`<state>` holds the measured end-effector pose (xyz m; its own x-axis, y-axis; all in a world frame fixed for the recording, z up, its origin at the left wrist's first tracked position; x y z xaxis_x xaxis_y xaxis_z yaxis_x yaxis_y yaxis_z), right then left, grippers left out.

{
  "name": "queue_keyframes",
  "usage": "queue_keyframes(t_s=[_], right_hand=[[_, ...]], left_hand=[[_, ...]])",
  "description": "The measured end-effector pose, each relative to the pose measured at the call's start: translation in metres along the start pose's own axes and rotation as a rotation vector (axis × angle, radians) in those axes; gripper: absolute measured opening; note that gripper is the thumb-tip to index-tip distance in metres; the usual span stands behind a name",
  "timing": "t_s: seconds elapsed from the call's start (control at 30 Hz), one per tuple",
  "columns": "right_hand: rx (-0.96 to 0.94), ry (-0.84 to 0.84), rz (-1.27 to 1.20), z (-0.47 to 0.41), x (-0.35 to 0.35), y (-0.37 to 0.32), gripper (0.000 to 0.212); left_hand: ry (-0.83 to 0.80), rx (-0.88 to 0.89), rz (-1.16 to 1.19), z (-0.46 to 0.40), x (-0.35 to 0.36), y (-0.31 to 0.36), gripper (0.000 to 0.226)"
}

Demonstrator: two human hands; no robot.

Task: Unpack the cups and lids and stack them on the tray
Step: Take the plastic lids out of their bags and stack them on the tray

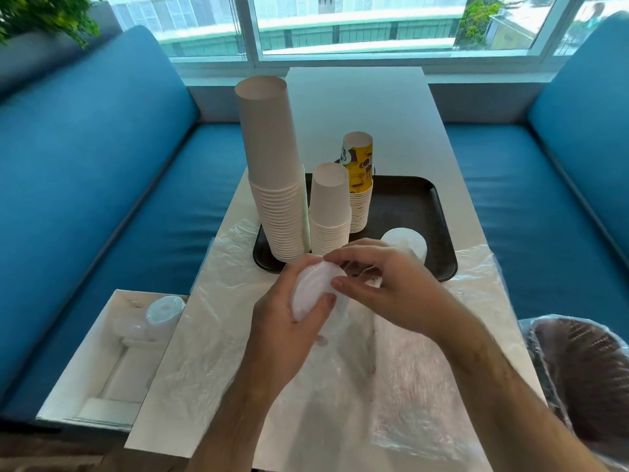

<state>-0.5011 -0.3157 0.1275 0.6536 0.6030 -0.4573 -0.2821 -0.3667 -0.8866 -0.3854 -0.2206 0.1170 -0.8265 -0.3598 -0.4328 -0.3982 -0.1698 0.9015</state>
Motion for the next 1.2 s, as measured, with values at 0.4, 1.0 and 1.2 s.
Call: queue_keyframes(t_s=[0.4,1.0,1.2], right_hand=[[0.041,0.067,-0.039,-0.001,-0.003,-0.009,0.022],[0.367,0.477,-0.800,0.013,-0.075,0.124,0.027],[0.485,0.635,-0.646,0.002,-0.110,0.191,0.017]], left_hand=[[0.004,-0.035,-0.003,0.000,-0.002,-0.003,0.048],[0.066,0.014,0.001,0.008,-0.014,-0.006,0.042],[0.069,0.011,-0.033,0.010,-0.015,-0.009,0.043]])
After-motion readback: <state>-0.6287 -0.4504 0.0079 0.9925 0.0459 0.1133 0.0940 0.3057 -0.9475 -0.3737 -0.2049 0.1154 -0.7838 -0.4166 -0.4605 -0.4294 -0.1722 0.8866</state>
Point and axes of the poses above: each hand's wrist, its own z-axis away from the middle knuckle, its own x-axis out of the palm, y = z × x, the point moved 9 cm from there along -z, towards the middle knuckle, and after that the axes turned 9 degrees about -z, right-handed, at the moved point
